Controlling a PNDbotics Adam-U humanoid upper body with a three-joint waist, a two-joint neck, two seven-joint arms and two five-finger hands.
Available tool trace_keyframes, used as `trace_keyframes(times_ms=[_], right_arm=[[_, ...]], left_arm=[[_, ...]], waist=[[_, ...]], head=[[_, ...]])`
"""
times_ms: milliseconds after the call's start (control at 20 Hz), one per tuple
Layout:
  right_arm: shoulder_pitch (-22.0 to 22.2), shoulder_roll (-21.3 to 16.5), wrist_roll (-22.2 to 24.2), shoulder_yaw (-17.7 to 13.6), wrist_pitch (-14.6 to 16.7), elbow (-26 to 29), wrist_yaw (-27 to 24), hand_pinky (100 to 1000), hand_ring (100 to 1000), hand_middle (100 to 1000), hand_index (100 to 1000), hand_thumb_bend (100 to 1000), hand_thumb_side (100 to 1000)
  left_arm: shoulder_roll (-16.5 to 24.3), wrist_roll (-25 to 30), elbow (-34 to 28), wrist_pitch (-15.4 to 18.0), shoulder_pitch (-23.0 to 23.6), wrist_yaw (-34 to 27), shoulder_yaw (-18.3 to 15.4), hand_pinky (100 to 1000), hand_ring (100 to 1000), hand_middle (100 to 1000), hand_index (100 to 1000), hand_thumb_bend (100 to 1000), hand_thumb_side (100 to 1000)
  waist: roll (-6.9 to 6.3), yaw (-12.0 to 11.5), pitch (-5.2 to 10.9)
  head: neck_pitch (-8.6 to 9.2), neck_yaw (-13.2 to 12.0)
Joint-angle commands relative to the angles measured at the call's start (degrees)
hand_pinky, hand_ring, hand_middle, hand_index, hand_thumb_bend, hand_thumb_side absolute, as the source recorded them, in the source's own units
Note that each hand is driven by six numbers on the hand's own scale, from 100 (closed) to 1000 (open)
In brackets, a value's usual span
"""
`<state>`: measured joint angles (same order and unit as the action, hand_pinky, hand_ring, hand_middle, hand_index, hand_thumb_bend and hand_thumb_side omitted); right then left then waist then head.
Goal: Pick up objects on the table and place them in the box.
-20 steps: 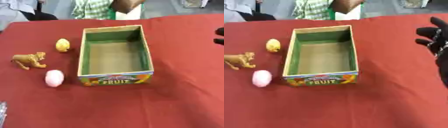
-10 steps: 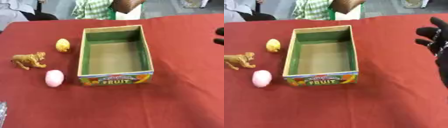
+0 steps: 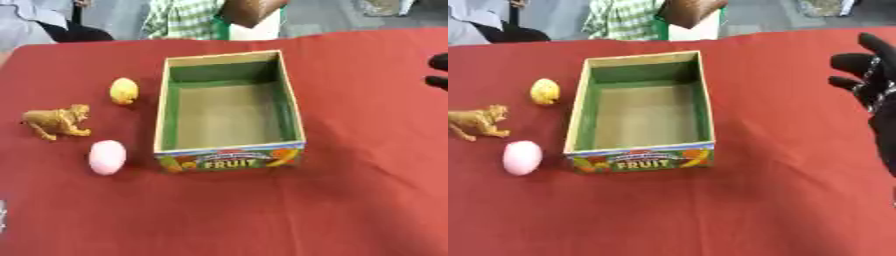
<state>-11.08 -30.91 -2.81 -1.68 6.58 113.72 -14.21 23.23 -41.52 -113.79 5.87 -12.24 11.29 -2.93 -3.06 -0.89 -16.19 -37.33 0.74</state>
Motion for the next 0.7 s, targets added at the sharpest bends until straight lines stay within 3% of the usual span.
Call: trace_keyframes(times_ms=[50,300,700], right_arm=[[-0.55,-0.99,0.15,-0.2,0.18,0.87,-0.09,832,869,748,963,100,1000],[-0.59,-1.01,0.18,-0.18,0.2,0.87,-0.25,832,869,748,963,100,1000],[-0.56,-0.99,0.14,-0.15,0.12,0.87,-0.88,831,868,748,961,100,1000]], left_arm=[[3.29,0.81,-0.8,-1.12,-1.15,0.61,-0.07,566,619,703,887,100,1000],[5.12,2.01,-0.8,-2.7,-2.05,1.5,0.08,566,618,705,888,100,1000],[10.35,4.66,-0.8,-8.47,-4.42,3.89,-0.37,566,621,710,891,100,1000]], waist=[[0.16,0.1,1.09],[0.22,0.12,1.35],[-0.06,0.33,2.68]], head=[[-0.47,1.01],[-0.68,1.33],[-2.69,0.05]])
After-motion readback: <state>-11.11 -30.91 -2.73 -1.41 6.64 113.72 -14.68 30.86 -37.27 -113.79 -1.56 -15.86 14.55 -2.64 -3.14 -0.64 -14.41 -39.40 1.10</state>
